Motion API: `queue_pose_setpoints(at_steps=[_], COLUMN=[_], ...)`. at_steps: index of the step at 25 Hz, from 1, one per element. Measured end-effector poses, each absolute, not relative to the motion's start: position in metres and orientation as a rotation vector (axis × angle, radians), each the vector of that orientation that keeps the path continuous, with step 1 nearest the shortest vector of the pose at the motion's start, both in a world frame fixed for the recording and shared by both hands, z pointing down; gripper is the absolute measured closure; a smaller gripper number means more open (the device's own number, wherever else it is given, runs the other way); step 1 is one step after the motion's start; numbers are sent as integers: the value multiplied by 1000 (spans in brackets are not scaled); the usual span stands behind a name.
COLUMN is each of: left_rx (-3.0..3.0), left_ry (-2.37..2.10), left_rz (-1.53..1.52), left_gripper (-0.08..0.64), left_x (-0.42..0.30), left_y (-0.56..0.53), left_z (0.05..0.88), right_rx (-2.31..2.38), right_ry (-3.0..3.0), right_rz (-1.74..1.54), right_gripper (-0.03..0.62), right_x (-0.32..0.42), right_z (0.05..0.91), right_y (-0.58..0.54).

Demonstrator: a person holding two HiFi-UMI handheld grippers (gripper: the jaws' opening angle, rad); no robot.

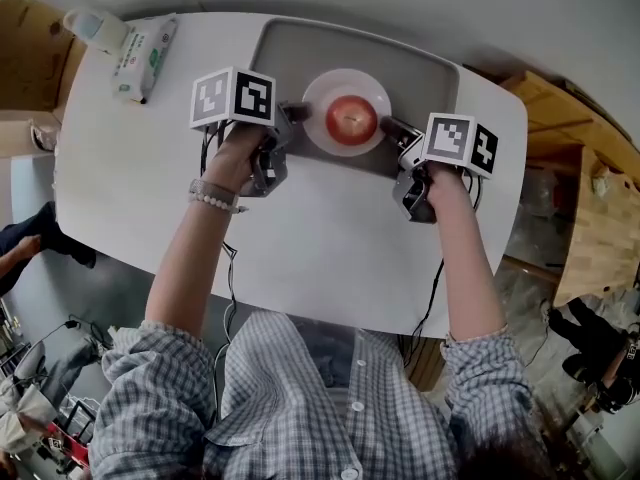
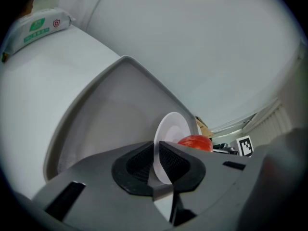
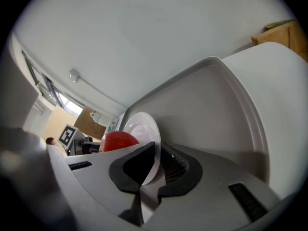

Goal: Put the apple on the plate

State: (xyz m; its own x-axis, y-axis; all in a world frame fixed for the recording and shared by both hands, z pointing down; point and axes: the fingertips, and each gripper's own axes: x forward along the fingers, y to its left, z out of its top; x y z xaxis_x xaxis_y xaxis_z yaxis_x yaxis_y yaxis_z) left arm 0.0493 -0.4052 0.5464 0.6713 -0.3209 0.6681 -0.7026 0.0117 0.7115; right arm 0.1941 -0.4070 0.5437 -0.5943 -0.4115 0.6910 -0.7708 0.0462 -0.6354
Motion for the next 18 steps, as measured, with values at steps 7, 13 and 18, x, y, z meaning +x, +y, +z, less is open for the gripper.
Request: queue_pose_setpoints(at_steps=[7, 13, 18], left_rx=[1564, 1550, 1526], left_ry=[-899, -883, -883], left_rz=[360, 299, 271], left_gripper=[526, 462, 446], left_x=[47, 46, 44], left_y=[-409, -412, -413], left_z=[549, 546, 547], right_rx=[1201, 1205, 1162], right_ry=[-1999, -1999, -2041], right_rz=[1552, 1529, 1365], right_gripper=[551, 551, 551], right_x=[190, 187, 184], right_z=[548, 550, 548], right_y=[-409, -411, -412])
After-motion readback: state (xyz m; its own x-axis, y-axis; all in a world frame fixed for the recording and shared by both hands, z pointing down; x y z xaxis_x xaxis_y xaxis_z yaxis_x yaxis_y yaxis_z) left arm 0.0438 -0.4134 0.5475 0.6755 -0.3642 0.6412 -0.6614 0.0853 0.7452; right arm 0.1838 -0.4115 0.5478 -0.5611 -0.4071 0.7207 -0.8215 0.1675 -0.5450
